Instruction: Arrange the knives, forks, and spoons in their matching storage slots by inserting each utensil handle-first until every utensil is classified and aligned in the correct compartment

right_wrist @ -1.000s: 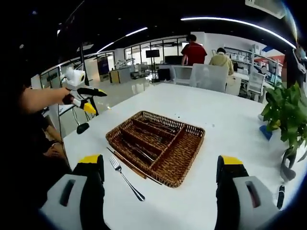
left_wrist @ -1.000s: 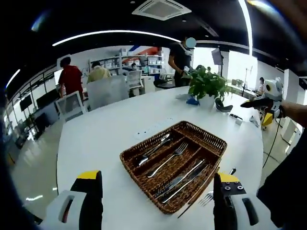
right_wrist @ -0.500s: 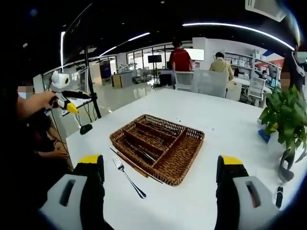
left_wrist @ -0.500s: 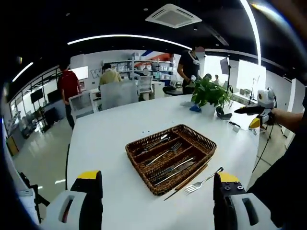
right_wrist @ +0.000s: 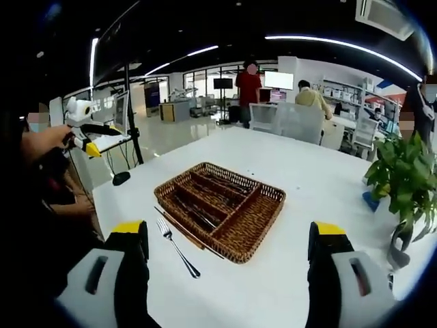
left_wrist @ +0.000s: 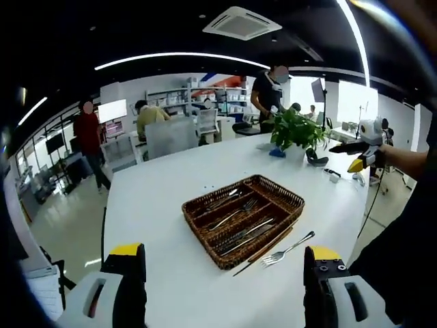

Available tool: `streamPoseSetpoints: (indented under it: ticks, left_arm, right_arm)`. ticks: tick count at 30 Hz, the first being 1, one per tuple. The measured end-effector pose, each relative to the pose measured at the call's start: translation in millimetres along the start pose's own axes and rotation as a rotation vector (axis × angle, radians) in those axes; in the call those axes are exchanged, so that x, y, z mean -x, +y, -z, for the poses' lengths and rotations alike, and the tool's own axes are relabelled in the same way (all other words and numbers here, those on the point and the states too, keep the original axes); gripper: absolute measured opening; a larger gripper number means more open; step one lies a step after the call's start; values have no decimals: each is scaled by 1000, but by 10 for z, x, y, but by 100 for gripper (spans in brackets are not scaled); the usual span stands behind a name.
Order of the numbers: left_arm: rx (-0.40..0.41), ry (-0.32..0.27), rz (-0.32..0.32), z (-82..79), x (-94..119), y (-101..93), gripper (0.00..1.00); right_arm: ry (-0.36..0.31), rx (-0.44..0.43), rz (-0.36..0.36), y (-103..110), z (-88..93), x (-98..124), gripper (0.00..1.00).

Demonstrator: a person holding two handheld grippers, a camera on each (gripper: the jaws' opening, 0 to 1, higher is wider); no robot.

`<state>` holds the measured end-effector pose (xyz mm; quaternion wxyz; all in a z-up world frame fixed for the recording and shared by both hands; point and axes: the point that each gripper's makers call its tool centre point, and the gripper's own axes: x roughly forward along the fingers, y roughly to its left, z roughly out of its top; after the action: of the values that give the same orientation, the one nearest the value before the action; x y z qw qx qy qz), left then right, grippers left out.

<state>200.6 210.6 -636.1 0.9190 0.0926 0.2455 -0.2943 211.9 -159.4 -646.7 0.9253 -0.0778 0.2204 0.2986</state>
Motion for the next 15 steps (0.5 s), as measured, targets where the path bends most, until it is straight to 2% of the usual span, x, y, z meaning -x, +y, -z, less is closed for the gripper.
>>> streamPoseSetpoints:
  ticks: [3,15]
  left_arm:
    - [16,-1,10,12,-31,17,100]
    - [-34,-7,41,-27,-122,6,100]
  right_arm:
    - [-5,6,9,-31,-21,-1,99]
    - [-6,10,29,-106,-58,-59,99]
